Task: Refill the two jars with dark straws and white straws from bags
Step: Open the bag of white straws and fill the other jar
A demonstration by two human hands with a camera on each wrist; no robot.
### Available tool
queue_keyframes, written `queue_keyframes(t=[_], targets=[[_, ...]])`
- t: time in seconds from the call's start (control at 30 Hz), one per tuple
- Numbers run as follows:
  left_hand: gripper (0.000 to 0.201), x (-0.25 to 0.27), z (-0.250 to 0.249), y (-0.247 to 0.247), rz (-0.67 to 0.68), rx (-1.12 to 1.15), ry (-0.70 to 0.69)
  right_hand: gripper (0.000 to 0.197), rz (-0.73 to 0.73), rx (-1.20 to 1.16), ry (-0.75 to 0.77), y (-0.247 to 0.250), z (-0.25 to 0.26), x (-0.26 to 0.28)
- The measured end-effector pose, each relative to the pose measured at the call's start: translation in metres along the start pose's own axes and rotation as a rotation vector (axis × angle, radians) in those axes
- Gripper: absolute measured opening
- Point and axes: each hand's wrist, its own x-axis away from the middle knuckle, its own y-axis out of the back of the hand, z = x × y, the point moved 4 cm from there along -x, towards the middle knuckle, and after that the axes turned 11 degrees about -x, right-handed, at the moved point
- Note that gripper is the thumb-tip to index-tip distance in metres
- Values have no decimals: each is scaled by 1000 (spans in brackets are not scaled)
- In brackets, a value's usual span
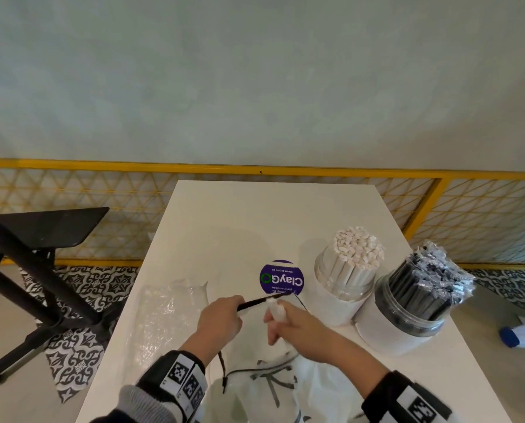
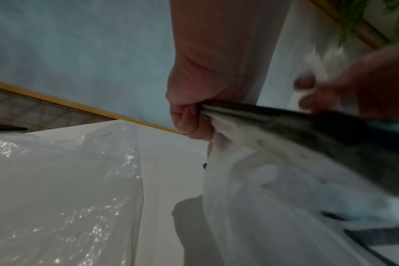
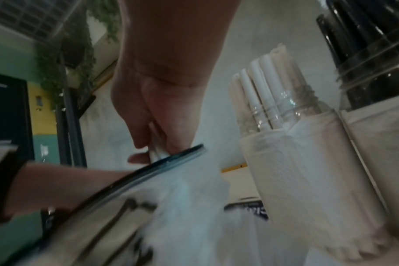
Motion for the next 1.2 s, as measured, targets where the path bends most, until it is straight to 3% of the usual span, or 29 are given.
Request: queue_keyframes(t=[0.23, 0.33, 0.4, 0.5, 0.6, 0.67, 0.73, 0.8, 0.9, 1.0, 1.13, 1.2], targets=[[35, -5, 20, 2, 82, -232, 59, 9, -360, -609, 473, 81, 88, 38], [73, -14, 14, 22, 88, -166, 44, 17, -489, -647, 590, 120, 109, 60], [87, -21, -10, 41, 16, 43, -91, 22, -545, -624, 615, 139, 111, 70], [110, -29, -67, 61, 25, 403, -347, 23, -562, -499, 595, 155, 104, 78], [132, -42, -119, 57, 56, 552, -459, 24, -583, -293, 590, 156, 99, 80], [138, -53, -145, 50, 19, 610, -503, 28, -605, -294, 621, 156, 97, 80], [130, -61, -162, 44, -50, 693, -567, 26, -631, -327, 633, 156, 94, 81], [113, -67, -168, 38, -107, 744, -564, 23, -643, -293, 649, 156, 93, 81], [103, -73, -171, 34, -162, 768, -571, 22, -590, -233, 636, 157, 92, 75], [97, -74, -171, 33, -184, 775, -581, 14, -560, -108, 512, 161, 82, 61], [97, -70, -170, 34, -167, 778, -581, 12, -632, 103, 374, 167, 58, 41], [100, -73, -172, 32, -131, 758, -575, 22, -610, 307, 233, 163, 38, 26]])
